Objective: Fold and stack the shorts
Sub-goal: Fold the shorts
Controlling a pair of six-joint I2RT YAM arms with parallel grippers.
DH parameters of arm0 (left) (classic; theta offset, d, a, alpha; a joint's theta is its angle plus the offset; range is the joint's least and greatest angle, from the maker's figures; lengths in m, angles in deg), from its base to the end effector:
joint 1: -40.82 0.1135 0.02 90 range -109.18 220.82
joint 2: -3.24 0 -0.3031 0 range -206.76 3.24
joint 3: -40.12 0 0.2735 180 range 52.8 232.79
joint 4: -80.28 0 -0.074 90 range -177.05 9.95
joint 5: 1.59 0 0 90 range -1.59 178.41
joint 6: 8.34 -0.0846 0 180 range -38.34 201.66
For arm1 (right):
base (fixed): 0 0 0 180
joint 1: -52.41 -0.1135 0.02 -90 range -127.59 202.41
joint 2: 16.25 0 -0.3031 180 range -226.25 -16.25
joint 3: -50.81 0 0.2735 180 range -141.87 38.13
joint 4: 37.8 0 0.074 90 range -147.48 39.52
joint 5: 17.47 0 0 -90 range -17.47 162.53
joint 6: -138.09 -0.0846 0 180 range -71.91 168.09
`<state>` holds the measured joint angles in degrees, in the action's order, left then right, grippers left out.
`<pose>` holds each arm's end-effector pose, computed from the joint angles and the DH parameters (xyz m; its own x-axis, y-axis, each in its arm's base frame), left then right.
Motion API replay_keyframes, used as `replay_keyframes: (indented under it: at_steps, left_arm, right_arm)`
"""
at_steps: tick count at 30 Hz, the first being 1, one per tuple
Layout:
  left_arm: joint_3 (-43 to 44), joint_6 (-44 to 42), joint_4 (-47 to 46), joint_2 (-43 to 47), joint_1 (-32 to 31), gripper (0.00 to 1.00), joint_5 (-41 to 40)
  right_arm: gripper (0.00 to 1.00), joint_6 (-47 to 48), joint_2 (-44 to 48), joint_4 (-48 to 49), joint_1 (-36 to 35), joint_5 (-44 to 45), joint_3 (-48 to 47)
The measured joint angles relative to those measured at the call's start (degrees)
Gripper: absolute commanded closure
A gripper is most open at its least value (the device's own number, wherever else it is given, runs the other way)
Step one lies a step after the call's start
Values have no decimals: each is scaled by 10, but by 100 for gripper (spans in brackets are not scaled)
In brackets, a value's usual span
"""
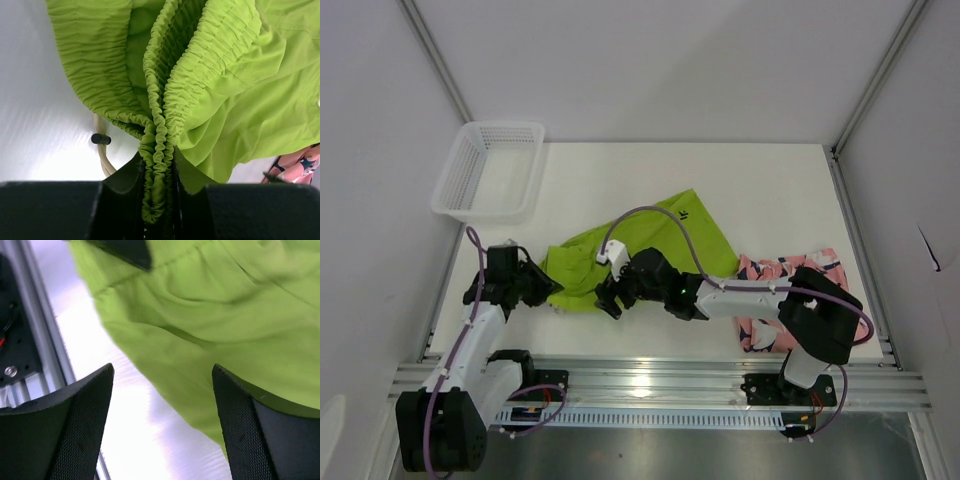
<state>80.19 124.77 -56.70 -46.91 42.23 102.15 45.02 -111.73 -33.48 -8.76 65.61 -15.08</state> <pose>0.1893 -0.0154 0.1734 -0.6647 -0.6804 -0.3085 -0.4597 0.6981 -0.5490 0.1982 0.3813 0.2127 -0.2549 -0.3529 -0.9003 -0.9099 0.4027 0.0998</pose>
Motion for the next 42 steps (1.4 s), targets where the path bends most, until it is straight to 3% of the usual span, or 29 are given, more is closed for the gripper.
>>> replay_keyframes:
  at_steps: [8,22,31,37,38,42]
  left_arm:
    - [34,4,43,-30,1,100,1]
    - [50,4,75,-58,1,100,4]
    - [50,4,76,-61,2,100,9]
    - [50,4,80,-61,2,100,14]
    - [50,4,80,-61,2,100,14]
    - [50,0,82,-61,3,100,14]
  right_arm:
    - [15,103,-24,6,-57,6,-84]
    - [18,172,-129,-10,-105,6,-170]
    - [28,193,-162,-17,-115,40,-194]
    - [58,200,-183,-18,-116,67,-204]
    - [70,200,-184,-18,-116,68,-204]
    - [100,202,-184,-17,-119,78,-204]
